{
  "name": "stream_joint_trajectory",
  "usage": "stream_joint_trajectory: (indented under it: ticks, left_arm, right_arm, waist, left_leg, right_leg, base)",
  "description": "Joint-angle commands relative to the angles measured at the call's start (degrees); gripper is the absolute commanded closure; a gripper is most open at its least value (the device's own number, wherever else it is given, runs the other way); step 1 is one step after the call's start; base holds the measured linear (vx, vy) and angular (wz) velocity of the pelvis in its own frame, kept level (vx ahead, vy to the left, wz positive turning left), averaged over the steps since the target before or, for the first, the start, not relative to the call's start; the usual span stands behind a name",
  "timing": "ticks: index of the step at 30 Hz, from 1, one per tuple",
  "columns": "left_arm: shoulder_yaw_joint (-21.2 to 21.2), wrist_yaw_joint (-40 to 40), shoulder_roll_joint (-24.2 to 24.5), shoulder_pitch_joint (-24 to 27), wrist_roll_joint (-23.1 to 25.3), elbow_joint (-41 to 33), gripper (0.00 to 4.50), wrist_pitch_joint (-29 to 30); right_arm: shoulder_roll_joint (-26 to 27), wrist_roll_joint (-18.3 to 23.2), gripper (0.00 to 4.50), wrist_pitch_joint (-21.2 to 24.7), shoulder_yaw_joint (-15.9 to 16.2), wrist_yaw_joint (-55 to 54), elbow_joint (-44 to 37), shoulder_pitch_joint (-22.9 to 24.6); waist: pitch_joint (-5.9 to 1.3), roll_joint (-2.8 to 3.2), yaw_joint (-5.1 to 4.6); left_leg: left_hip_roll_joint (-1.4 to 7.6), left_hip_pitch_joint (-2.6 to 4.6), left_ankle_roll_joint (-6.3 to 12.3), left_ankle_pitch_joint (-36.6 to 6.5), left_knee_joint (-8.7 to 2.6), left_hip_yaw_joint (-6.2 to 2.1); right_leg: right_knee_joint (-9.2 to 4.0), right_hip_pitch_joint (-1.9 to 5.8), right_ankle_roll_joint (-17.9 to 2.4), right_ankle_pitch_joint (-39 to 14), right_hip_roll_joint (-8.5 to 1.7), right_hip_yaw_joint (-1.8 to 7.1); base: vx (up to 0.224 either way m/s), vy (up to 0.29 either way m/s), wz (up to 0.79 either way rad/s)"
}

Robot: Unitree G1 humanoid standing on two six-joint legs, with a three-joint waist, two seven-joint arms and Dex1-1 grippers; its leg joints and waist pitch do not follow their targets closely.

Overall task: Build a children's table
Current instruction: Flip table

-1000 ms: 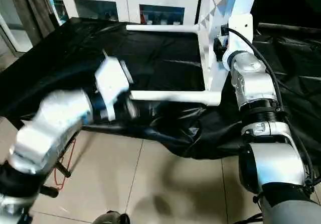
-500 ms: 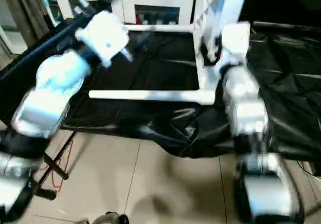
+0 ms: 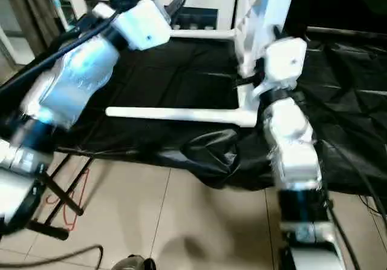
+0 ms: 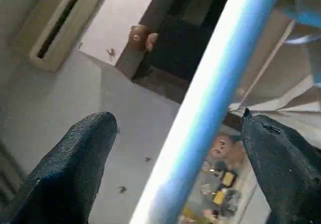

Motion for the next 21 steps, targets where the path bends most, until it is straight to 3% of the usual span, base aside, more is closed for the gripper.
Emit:
stream_joint_trajectory:
  ticks: [1, 7, 16, 18, 21]
  left_arm:
    - [-1.9, 2.7, 0.4, -4.3, 3.1, 7.3, 0.0, -1.8]
    - [-3.7, 6.0, 0.4, -9.7, 6.0, 17.5, 0.0, -4.0]
    - [-5.1, 8.4, -2.1, -16.1, 7.7, 29.6, 0.0, -5.6]
    - [-5.8, 8.9, -2.9, -18.1, 8.5, 32.9, 0.36, -6.1]
    - [-6.0, 8.6, -3.4, -19.4, 8.6, 34.9, 0.47, -6.6]
  right_arm:
    - [0.5, 1.2, 0.08, -0.3, 1.2, 2.0, -2.2, 0.4]
    - [1.0, 2.0, 0.08, 0.2, 2.1, 3.6, -3.3, 0.9]
    - [2.1, 5.6, 0.08, 3.3, 3.4, 7.7, -5.0, 1.5]
    - [2.2, 7.1, 0.04, 5.1, 3.9, 9.3, -5.8, 1.8]
    - [2.3, 6.9, 0.04, 5.4, 4.1, 9.5, -5.9, 2.0]
  waist:
    - [-4.83, -0.44, 0.21]
    - [-4.77, -0.73, 0.63]
    - [-4.72, -0.56, 1.01]
    - [-4.75, -0.59, 1.18]
    - [-4.69, -0.55, 1.41]
  left_leg:
    - [2.41, 3.07, 0.27, -12.1, -3.45, -1.83]
    - [2.4, 2.79, 0.73, -11.6, -3.51, -1.9]
    - [2.5, 2.71, 1.93, -11.6, -3.49, -2.02]
    - [2.55, 2.74, 2.23, -11.7, -3.47, -2.05]
    - [2.67, 2.83, 1.67, -12.5, -3.6, -2.1]
  right_leg:
    - [-4.01, 1.25, -10.7, 2.0, -2.47, 1.41]
    - [-3.95, 1.38, -11.3, 2.9, -2.77, 1.36]
    - [-3.98, 1.48, -12.4, 3.9, -2.93, 1.3]
    - [-3.99, 1.52, -12.4, 4.0, -3.01, 1.31]
    - [-4.12, 1.36, -12.5, 3.5, -3.07, 1.31]
  base:
    - [0.0, 0.0, 0.0]
    - [0.0, 0.0, 0.0]
    - [0.0, 0.0, 0.0]
    - [0.0, 0.0, 0.0]
    - [0.0, 0.0, 0.0]
